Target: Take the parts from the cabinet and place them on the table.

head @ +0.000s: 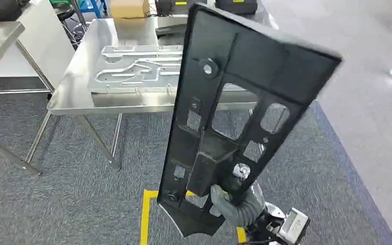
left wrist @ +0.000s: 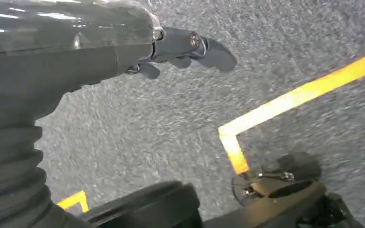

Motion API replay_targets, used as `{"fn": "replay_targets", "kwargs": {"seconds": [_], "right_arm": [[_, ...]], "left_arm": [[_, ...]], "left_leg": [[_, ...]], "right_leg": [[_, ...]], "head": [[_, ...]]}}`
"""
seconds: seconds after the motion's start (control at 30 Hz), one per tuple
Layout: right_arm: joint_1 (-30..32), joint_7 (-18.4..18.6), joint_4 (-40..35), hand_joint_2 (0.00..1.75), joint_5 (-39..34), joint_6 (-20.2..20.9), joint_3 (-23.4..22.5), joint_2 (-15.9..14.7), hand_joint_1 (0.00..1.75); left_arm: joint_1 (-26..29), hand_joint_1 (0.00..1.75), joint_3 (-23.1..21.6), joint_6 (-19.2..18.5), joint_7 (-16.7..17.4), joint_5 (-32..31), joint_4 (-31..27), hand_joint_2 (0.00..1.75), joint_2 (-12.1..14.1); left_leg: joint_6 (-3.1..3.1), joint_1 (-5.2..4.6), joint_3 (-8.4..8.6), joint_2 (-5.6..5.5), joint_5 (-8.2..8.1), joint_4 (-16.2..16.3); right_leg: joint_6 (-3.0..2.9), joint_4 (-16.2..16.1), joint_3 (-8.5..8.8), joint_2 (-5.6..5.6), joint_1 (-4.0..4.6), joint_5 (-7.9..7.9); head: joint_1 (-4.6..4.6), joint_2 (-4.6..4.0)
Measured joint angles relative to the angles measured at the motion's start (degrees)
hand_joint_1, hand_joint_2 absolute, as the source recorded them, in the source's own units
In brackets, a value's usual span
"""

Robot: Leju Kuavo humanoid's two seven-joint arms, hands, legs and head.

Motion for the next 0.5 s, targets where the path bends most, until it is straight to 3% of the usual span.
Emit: {"fn": "replay_targets", "kwargs": {"seconds": [0.03,0.07,0.1,0.13,0.2,0.23,0.27,0.3,0.37,0.4,0.43,0.47,0.5], "right_arm": [[-0.44,-0.09,-0.33,1.75,-0.11,0.0,0.15,0.02,1.75],[-0.62,-0.09,-0.68,1.75,-0.11,-0.02,0.24,0.02,1.75],[-0.6,-0.13,-0.68,1.75,-0.13,-0.02,0.26,0.0,1.75],[-0.43,-0.09,-0.66,1.75,-0.13,-0.05,0.24,-0.02,1.75],[0.12,-0.02,-0.53,1.75,-0.11,-0.07,0.26,-0.15,1.75],[0.21,0.0,-0.48,1.75,-0.11,-0.18,0.24,-0.22,1.75],[0.31,0.04,-0.37,1.75,-0.11,-0.2,0.24,-0.26,1.75],[0.46,0.04,-0.35,1.75,-0.11,-0.29,0.24,-0.28,1.75],[0.55,0.04,-0.35,1.75,-0.11,-0.42,0.24,-0.31,1.75],[0.59,0.02,-0.24,1.75,-0.11,-0.46,0.24,-0.35,1.75],[0.61,0.02,-0.2,1.75,-0.09,-0.5,0.24,-0.37,1.75],[0.83,0.09,-0.18,1.75,-0.07,-0.53,0.24,-0.39,1.75],[0.96,0.09,-0.18,1.75,-0.09,-0.55,0.26,-0.39,1.75]], "left_arm": [[0.02,0.0,0.18,-0.11,-0.35,0.26,-0.02,1.75,0.04],[0.05,0.0,0.24,-0.22,-0.59,0.31,-0.04,1.75,0.06],[0.12,0.0,0.26,-0.22,-0.75,0.31,-0.13,1.75,0.2],[0.44,0.0,0.26,-0.22,-0.81,0.26,-0.13,1.75,0.26],[1.44,0.0,0.46,-0.17,-1.05,0.31,-0.13,1.75,0.17],[1.39,0.0,0.68,-0.11,-1.09,0.29,-0.13,1.75,0.15],[1.44,0.0,0.79,-0.11,-1.14,0.2,-0.13,1.75,0.06],[1.54,0.0,0.9,-0.04,-1.25,0.18,-0.13,1.75,0.0],[1.57,0.0,1.05,-0.02,-1.4,-0.02,-0.13,1.75,-0.15],[1.65,0.0,1.07,-0.02,-1.4,-0.09,-0.13,1.75,-0.11],[1.63,0.0,1.12,0.0,-1.49,-0.09,-0.13,1.75,-0.13],[1.65,0.0,1.14,0.02,-1.51,-0.09,-0.13,1.75,-0.2],[1.74,0.0,1.14,0.0,-1.49,-0.13,-0.13,1.75,-0.2]], "left_leg": [[0.38,-0.04,1.1,-0.14,-0.3,-0.84],[0.57,0.44,1.63,0.07,-0.37,-1.89],[0.92,0.52,2.01,0.1,-0.59,-2.5],[1.1,0.61,2.44,-0.04,-0.71,-2.97],[1.13,0.71,3.42,-0.29,-1.26,-3.63],[0.96,0.81,3.54,-0.51,-1.55,-3.6],[0.74,0.9,3.75,-0.68,-1.84,-3.58],[0.47,1.05,4.02,-0.8,-2.22,-3.49],[-0.26,1.38,4.54,-0.84,-2.9,-3.11],[-0.6,1.32,4.74,-0.86,-3.13,-2.99],[-1.06,1.14,4.28,-0.87,-3.23,-2.72],[-1.46,1.11,3.93,-0.77,-3.5,-2.84],[-1.96,1.01,4.42,-0.67,-3.29,-2.27]], "right_leg": [[0.41,4.38,-2.3,0.08,-0.15,2.83],[0.45,9.99,-5.69,-0.1,-0.38,5.27],[0.52,13.99,-8.87,-0.4,-0.27,5.48],[0.7,16.1,-11.07,-0.5,-0.33,3.18],[1.21,17.67,-14.09,-0.53,-0.58,-3.56],[1.43,17.33,-15.35,-0.57,-0.78,-5.08],[1.73,15.84,-15.8,-0.62,-0.98,-4.46],[1.99,12.3,-15.4,-0.74,-1.21,-1.38],[2.43,2.65,-13.09,-0.89,-1.69,7.45],[2.02,2.08,-13.42,-0.92,-1.47,7.12],[1.23,1.65,-14.04,-1.22,-0.99,5.11],[0.63,1.7,-14.02,-1.17,-0.98,6.89],[0.05,1.75,-14.12,-1.05,-1.08,7.25]], "head": [[-0.02,0.0],[-0.02,0.0],[0.0,0.0],[0.0,0.0],[0.0,0.0],[0.0,0.0],[0.0,0.0],[0.0,0.0],[0.0,0.0],[0.0,0.0],[0.0,0.0],[0.0,0.0],[-0.02,0.0]]}}
